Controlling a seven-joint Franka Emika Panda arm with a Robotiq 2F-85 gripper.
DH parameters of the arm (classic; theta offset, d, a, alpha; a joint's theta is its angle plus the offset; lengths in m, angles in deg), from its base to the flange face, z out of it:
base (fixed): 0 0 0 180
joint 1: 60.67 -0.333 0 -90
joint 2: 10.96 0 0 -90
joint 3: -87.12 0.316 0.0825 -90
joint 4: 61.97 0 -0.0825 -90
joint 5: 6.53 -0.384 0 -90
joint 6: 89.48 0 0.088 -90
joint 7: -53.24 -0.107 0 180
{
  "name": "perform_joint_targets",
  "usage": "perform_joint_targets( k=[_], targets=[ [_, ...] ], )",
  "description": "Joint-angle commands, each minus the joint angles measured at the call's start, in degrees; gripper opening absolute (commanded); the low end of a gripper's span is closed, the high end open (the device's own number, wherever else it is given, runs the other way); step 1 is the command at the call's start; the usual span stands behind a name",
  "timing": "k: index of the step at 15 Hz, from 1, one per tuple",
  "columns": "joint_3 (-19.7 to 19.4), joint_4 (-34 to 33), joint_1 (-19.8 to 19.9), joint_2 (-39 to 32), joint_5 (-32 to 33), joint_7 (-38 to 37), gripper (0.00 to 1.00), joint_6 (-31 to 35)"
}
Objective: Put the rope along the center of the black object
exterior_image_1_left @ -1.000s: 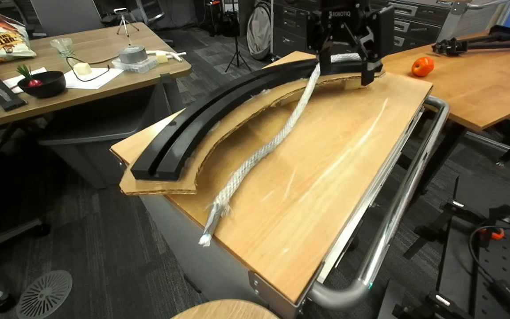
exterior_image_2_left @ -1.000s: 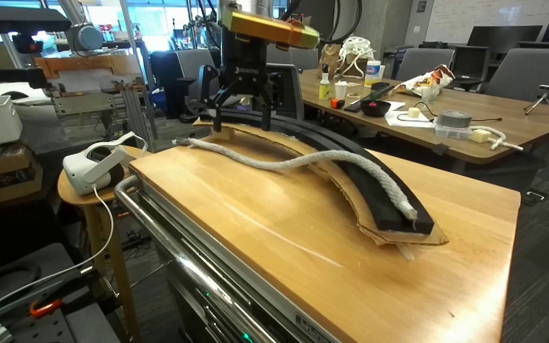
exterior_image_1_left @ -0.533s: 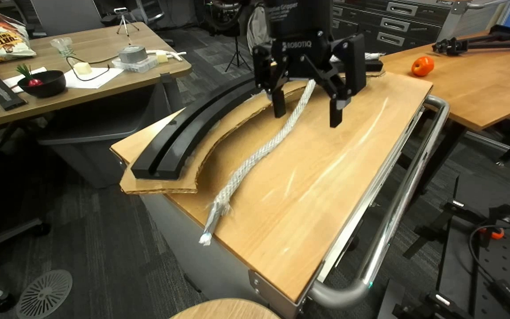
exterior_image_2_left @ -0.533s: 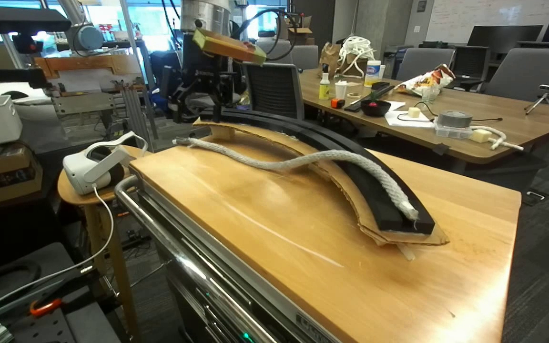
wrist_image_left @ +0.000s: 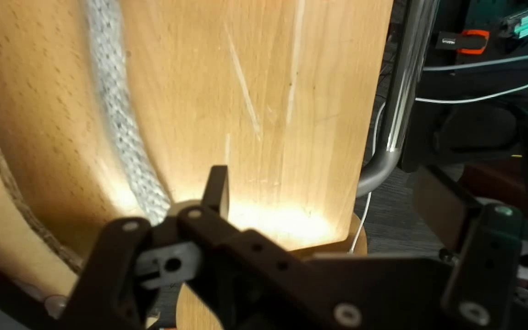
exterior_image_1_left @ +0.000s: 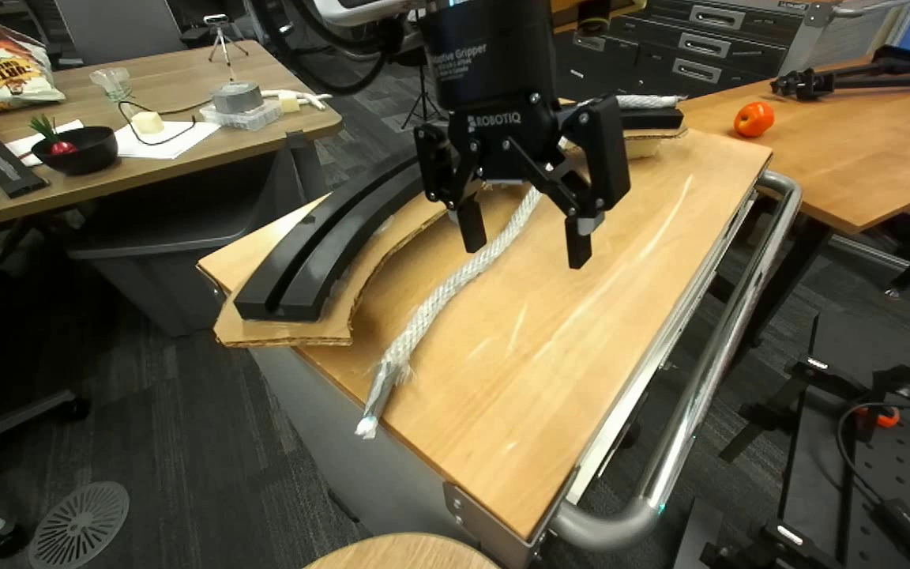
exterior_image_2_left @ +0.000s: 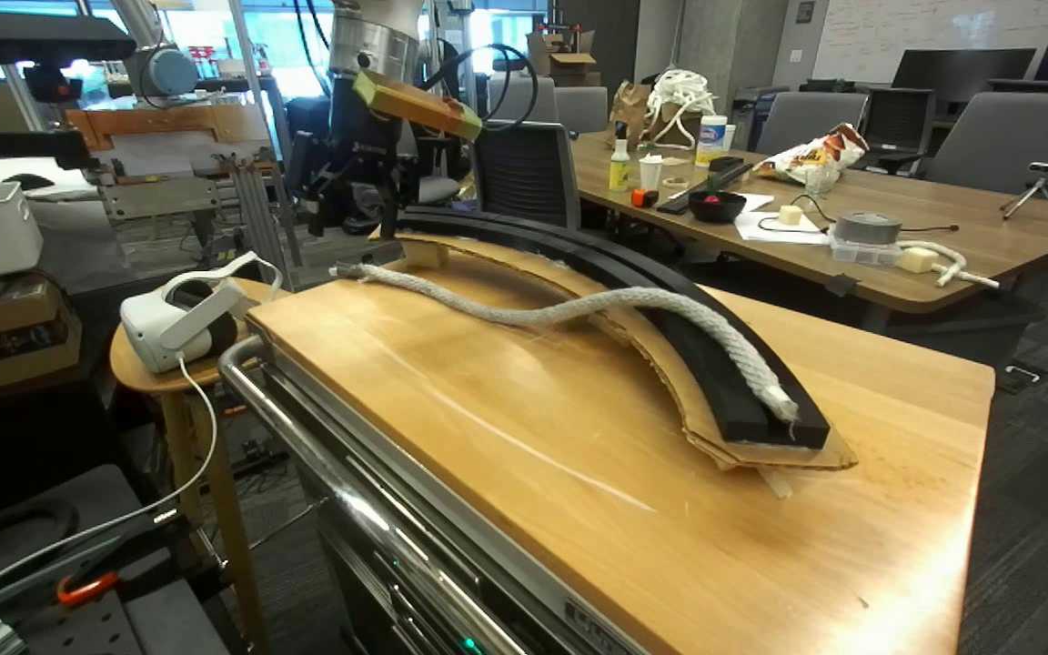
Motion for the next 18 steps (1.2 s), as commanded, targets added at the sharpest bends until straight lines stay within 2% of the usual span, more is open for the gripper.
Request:
perform_joint_targets(
  k=[1, 7, 12, 18],
  targets=[
    [1.08, 0.45, -0.3, -0.46, 0.74, 2.64, 1.0, 1.87],
    [3.18, 3.88, -1.45, -1.1, 0.42, 3.92, 1.0, 15.18],
    [3.62, 3.6, -1.36, -2.22, 0.65, 3.32, 1.0, 13.57],
    [3.37, 2.37, -0.9, -5.57, -0.01, 2.14, 1.0, 15.49]
  ],
)
